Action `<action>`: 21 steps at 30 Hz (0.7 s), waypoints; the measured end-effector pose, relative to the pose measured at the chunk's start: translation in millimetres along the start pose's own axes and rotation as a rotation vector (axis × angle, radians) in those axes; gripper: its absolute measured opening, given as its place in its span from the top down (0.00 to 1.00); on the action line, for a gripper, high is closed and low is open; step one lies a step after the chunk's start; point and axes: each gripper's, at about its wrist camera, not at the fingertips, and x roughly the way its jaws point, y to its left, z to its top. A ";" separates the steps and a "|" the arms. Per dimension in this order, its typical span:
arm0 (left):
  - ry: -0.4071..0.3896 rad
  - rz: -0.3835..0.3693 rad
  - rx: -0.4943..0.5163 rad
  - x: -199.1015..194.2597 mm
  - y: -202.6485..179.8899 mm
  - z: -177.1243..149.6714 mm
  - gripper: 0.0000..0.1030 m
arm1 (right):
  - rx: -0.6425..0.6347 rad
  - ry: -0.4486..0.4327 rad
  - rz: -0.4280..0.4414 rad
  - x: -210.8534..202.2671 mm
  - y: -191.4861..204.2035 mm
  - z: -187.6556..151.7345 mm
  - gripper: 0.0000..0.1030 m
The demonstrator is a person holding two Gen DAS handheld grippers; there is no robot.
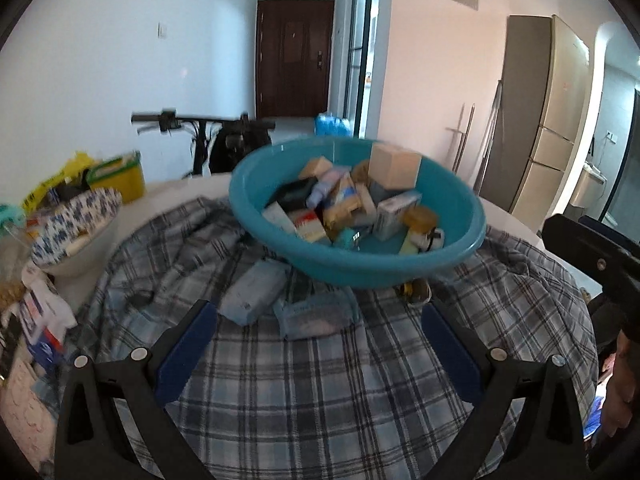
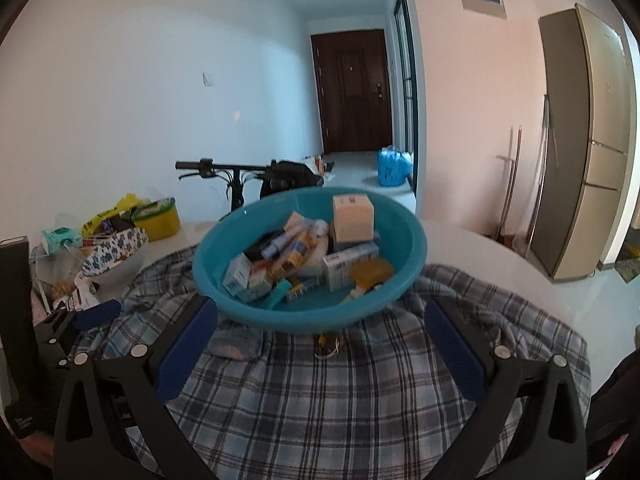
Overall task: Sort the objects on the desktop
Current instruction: 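Reach the left gripper to the blue-and-white wipes packet while the right gripper reaches the brown toy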
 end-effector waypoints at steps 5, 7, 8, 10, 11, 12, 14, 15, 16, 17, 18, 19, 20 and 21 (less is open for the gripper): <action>0.067 -0.028 -0.046 25.8 3.2 -7.1 0.00 | -0.020 0.047 -0.007 14.2 -3.3 -9.0 0.01; 0.091 -0.024 -0.041 33.1 1.9 -10.3 0.00 | -0.046 0.072 -0.018 20.7 -3.3 -14.7 0.01; 0.101 -0.021 -0.033 36.4 1.0 -12.3 0.00 | -0.057 0.083 -0.026 23.9 -3.7 -17.2 0.01; 0.119 -0.009 -0.020 41.9 -0.1 -15.1 0.00 | -0.063 0.107 -0.030 30.6 -6.1 -22.2 0.01; 0.126 -0.006 -0.017 43.9 -0.4 -15.5 0.00 | -0.059 0.118 -0.025 34.5 -7.4 -23.9 0.01; 0.133 -0.008 -0.015 46.3 -0.4 -15.6 0.00 | -0.056 0.130 -0.017 38.0 -8.5 -25.2 0.01; 0.157 -0.035 -0.018 52.7 0.0 -15.1 0.00 | -0.047 0.154 0.000 46.9 -11.3 -28.0 0.01; 0.167 -0.052 -0.023 56.7 0.5 -14.6 0.00 | -0.038 0.164 0.001 51.8 -13.5 -29.2 0.02; 0.174 -0.060 -0.025 60.3 1.0 -14.1 0.00 | -0.026 0.175 -0.001 57.4 -15.7 -31.1 0.04; 0.181 -0.062 -0.024 65.9 1.2 -13.0 0.00 | -0.015 0.187 0.000 62.7 -17.2 -32.5 0.05; 0.188 -0.059 -0.021 70.3 1.7 -12.3 0.00 | -0.006 0.202 0.003 68.2 -18.7 -34.3 0.06; 0.195 -0.054 -0.019 76.0 2.2 -11.2 0.00 | 0.003 0.216 0.006 73.7 -20.3 -36.4 0.07; 0.203 -0.048 -0.018 82.5 2.9 -10.2 0.00 | 0.007 0.226 0.006 77.5 -20.7 -37.4 0.07; 0.210 -0.046 -0.020 87.5 3.5 -9.9 0.00 | 0.007 0.233 0.004 81.1 -21.3 -38.3 0.07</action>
